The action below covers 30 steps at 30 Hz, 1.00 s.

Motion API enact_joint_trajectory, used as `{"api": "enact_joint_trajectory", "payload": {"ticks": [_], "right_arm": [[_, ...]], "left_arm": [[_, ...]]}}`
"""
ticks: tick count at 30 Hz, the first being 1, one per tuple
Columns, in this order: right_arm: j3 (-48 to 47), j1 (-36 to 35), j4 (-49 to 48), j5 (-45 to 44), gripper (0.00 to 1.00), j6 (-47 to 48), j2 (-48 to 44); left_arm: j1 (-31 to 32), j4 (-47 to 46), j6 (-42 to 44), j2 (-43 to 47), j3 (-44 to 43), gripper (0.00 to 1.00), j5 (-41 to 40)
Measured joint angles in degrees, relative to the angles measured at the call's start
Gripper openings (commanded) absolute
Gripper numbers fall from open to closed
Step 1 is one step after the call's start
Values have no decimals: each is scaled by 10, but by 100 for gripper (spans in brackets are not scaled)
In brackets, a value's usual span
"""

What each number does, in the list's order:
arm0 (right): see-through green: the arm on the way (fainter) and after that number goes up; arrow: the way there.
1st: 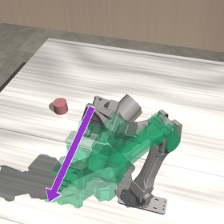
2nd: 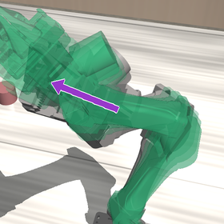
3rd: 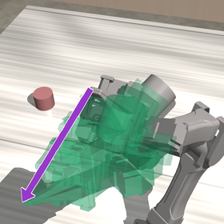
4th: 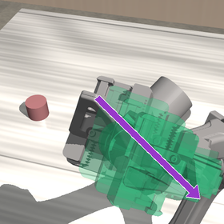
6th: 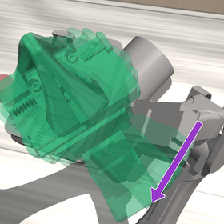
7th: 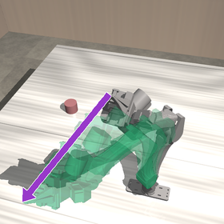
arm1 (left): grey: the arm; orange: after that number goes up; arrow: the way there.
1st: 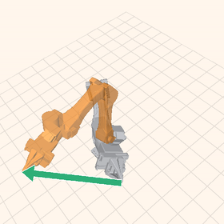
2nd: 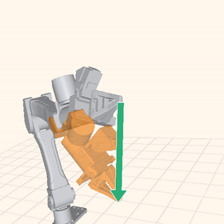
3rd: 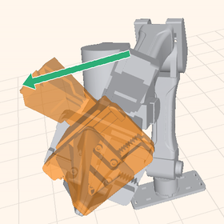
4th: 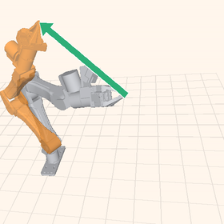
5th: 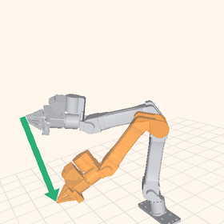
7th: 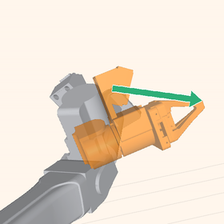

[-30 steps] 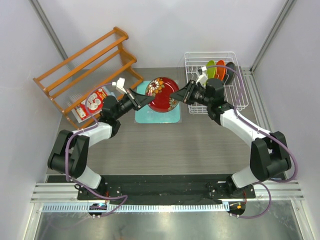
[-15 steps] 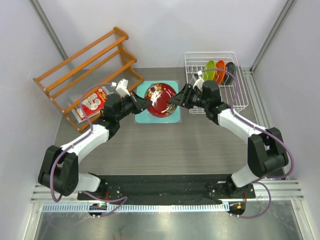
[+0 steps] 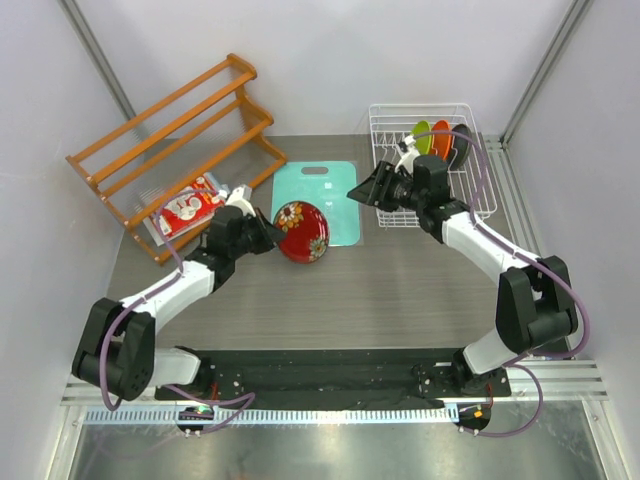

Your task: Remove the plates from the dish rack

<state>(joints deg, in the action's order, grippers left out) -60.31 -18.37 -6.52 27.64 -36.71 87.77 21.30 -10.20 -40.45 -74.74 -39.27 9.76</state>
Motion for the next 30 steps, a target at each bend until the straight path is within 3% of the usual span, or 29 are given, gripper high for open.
{"api": "enact_joint_trajectory", "payload": {"ticks": [10, 27, 30], "right_arm": [[-6, 67, 54, -12, 57, 37, 0], [-45, 99, 146, -77, 58, 101, 9], [-58, 101, 172, -111, 58, 120, 9]], "left_arm": [[0, 3, -31, 7, 106, 0, 11], [0, 82, -87, 136, 179, 0, -6], [0, 74, -103, 145, 194, 7, -8]]}}
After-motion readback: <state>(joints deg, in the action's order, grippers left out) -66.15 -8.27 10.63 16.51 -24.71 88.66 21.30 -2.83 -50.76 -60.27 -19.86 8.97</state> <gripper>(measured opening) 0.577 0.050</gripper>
